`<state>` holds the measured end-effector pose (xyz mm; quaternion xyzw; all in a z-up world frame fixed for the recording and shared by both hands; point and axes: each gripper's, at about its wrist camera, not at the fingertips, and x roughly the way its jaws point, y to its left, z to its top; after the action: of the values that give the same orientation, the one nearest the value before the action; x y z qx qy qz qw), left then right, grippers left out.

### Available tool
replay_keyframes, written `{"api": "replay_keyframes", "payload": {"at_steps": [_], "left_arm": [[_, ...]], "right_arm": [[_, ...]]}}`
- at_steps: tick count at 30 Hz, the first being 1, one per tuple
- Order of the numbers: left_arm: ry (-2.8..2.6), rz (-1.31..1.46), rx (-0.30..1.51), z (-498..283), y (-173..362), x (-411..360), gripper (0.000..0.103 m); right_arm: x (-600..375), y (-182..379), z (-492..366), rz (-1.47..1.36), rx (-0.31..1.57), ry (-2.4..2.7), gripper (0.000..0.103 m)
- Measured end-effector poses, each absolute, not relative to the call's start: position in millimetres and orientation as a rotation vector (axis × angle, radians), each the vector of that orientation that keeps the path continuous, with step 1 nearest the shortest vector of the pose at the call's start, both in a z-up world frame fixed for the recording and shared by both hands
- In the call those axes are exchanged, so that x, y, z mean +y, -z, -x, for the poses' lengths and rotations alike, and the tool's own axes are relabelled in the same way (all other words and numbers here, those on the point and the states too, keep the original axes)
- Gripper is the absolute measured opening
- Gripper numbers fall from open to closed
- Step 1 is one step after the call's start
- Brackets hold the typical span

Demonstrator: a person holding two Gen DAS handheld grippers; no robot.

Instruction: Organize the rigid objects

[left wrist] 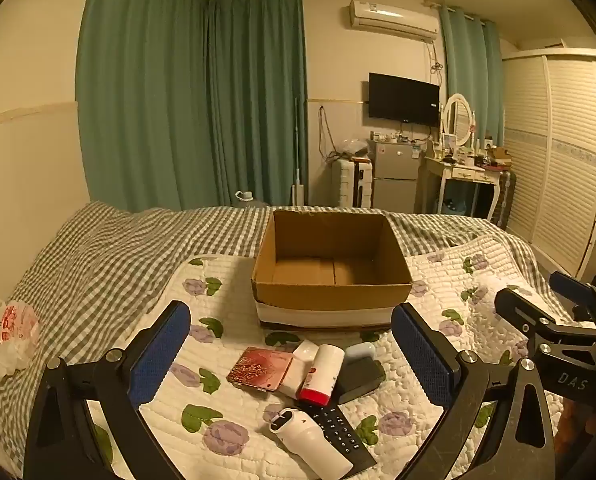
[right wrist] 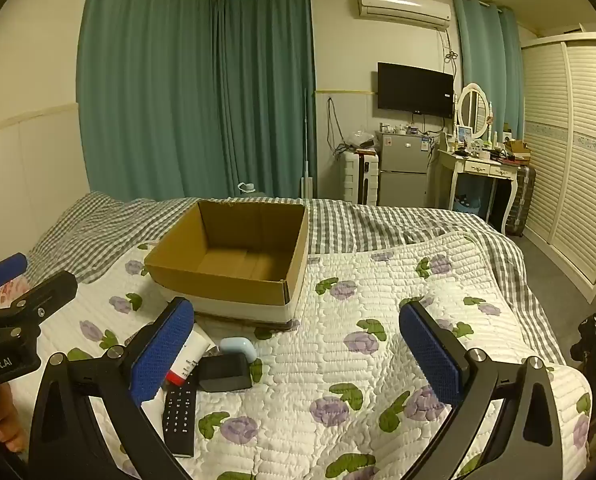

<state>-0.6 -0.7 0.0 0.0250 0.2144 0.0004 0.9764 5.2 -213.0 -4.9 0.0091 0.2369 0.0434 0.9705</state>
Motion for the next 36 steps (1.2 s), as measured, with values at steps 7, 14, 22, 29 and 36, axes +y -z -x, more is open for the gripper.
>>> {"api": "replay_keyframes", "payload": {"at_steps": [7, 14, 22, 29, 36], "left_arm": [[0.007, -0.016, 0.449, -4, -2, 7, 0.103], [0.007, -0.031, 0.427, 0, -2, 2, 0.103], [0.019, -0.024, 0.428, 2, -3, 1, 0.103], [0.016, -0.024, 0.427, 3, -3, 0, 0.103], [0.014, -0.021, 0.431, 1, -2, 2, 0.103]], "right_arm": [[-213, 6, -6, -0.021, 0.482, -0.089, 0.103], [-213, 5, -5, -0.024, 0.477, -0.093, 0.103], [-214, 9, -5, -0.022, 0.477, -0.092, 0.103], [-214, 10, -5, -0.023, 0.478, -0.093, 0.103], [-214, 11, -5, -0.023, 0.478, -0.093, 0.103]]}}
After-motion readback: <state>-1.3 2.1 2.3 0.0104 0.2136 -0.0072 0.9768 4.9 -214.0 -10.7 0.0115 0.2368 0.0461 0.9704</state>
